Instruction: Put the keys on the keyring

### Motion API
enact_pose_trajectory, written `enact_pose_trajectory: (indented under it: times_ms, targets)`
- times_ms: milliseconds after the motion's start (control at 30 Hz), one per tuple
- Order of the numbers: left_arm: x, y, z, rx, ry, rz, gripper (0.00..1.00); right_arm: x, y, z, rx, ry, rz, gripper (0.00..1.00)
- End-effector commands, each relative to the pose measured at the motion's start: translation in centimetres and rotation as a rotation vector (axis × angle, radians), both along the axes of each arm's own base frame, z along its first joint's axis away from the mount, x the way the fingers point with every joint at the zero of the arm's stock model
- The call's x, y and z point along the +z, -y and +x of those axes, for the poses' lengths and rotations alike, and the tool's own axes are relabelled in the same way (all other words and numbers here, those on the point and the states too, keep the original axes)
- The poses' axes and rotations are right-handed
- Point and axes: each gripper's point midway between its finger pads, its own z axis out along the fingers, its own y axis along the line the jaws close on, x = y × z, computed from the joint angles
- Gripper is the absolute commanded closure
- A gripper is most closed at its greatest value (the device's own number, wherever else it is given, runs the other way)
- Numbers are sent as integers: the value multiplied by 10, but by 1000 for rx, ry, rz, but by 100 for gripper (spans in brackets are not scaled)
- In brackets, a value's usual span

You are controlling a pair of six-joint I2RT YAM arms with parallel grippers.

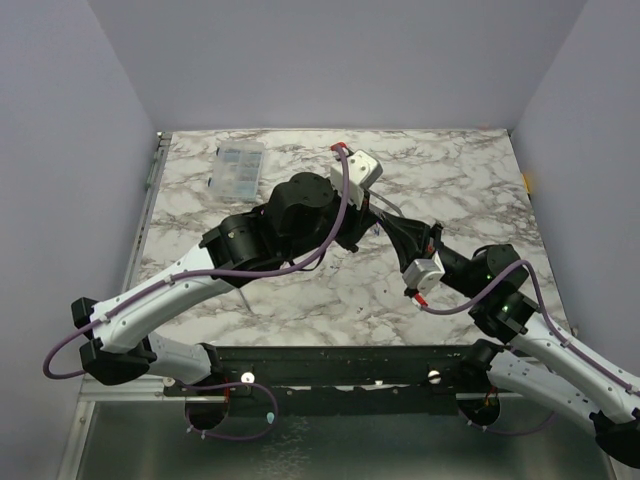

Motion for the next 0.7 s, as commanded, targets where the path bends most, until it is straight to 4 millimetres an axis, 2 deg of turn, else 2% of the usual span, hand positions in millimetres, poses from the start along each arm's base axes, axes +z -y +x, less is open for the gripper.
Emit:
enact_pose_trajectory:
  times_ms: [0, 667]
  targets:
    - [6, 2, 1, -3, 20, -3, 100, 10, 4, 0, -20, 20, 29, 99]
    - [1, 7, -1, -22, 4, 3, 100, 1, 1, 6, -32, -11, 2, 99]
